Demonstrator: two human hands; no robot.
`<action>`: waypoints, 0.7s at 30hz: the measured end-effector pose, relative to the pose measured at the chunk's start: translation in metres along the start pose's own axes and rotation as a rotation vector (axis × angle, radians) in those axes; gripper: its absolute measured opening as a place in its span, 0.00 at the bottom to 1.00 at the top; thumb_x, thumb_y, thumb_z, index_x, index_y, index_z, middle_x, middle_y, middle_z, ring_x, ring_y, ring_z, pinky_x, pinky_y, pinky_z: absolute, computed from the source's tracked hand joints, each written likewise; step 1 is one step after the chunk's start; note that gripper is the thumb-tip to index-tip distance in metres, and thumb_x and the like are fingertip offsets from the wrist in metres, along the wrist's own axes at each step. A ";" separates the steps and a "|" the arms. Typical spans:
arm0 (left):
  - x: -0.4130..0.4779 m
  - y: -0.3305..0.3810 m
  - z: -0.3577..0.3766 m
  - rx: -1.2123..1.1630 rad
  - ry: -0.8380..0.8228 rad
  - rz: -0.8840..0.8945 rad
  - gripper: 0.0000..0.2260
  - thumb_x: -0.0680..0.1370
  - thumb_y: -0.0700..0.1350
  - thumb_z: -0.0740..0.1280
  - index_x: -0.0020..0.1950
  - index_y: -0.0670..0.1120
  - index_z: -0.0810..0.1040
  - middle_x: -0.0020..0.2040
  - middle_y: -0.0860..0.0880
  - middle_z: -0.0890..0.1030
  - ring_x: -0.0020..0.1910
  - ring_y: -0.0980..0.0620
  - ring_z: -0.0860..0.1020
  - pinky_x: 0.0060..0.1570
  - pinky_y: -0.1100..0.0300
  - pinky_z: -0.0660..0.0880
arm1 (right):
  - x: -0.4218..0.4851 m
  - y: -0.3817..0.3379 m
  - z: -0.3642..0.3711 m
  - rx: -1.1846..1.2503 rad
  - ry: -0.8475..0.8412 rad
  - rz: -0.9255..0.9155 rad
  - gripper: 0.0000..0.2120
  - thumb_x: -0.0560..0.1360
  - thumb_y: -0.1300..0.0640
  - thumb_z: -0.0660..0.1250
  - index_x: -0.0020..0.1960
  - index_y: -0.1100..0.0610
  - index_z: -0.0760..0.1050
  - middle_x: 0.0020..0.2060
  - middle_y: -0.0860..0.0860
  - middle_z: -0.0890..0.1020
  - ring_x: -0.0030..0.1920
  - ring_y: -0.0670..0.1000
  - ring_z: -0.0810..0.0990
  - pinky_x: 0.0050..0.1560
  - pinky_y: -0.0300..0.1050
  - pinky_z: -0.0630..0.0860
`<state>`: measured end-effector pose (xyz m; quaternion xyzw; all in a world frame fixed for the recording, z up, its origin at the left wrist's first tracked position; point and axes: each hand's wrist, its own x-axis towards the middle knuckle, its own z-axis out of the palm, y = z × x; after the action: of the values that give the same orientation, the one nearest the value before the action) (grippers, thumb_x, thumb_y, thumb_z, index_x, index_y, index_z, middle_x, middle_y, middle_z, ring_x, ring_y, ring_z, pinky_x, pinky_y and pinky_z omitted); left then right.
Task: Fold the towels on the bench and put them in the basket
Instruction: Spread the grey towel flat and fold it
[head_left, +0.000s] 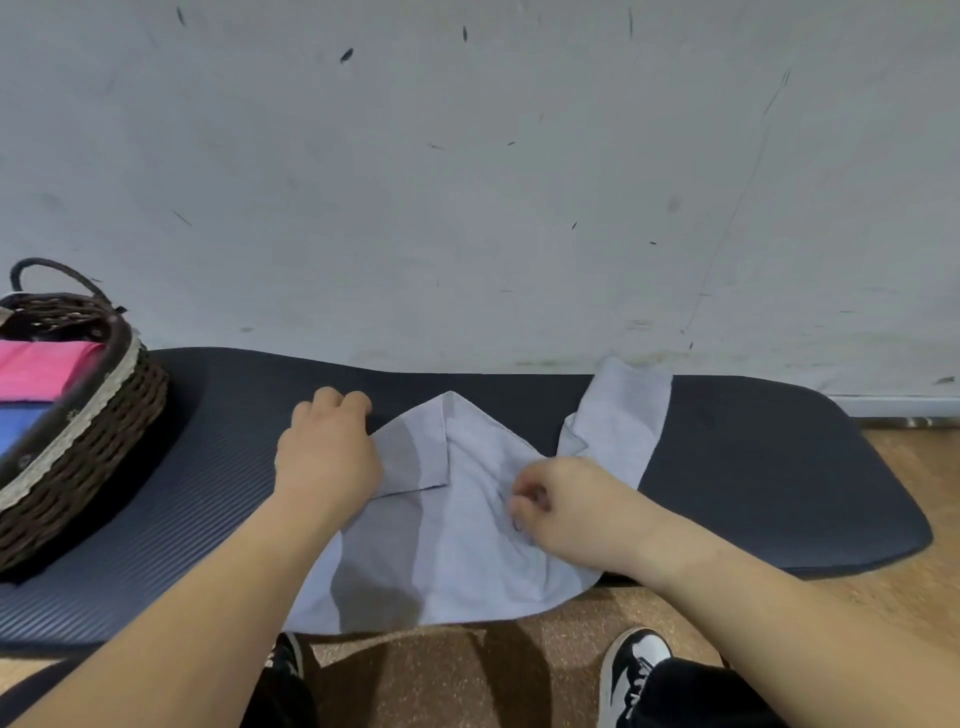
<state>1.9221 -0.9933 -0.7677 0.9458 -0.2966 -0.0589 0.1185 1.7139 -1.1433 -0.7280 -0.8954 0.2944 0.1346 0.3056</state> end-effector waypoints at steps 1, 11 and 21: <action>-0.003 0.003 0.001 -0.030 0.047 0.051 0.13 0.79 0.45 0.64 0.64 0.49 0.75 0.59 0.49 0.73 0.55 0.46 0.72 0.46 0.52 0.72 | 0.007 0.010 -0.001 -0.092 0.108 -0.033 0.11 0.81 0.48 0.62 0.52 0.53 0.80 0.43 0.51 0.83 0.44 0.54 0.83 0.45 0.50 0.81; -0.014 0.015 0.016 -0.015 -0.126 0.193 0.06 0.82 0.47 0.60 0.51 0.50 0.75 0.49 0.52 0.72 0.45 0.48 0.75 0.43 0.50 0.79 | 0.030 0.093 -0.015 -0.367 0.292 -0.042 0.22 0.82 0.41 0.56 0.71 0.50 0.71 0.66 0.47 0.75 0.64 0.54 0.75 0.60 0.51 0.76; 0.029 -0.035 -0.034 -0.261 0.091 -0.098 0.06 0.80 0.44 0.61 0.50 0.50 0.78 0.47 0.46 0.83 0.44 0.43 0.80 0.46 0.51 0.77 | 0.022 0.089 -0.044 -0.463 -0.025 0.551 0.24 0.77 0.44 0.53 0.68 0.51 0.74 0.60 0.50 0.79 0.58 0.56 0.78 0.54 0.51 0.75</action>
<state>1.9715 -0.9757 -0.7456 0.9373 -0.2343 -0.0600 0.2508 1.6799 -1.2377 -0.7454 -0.8264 0.4825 0.2859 0.0504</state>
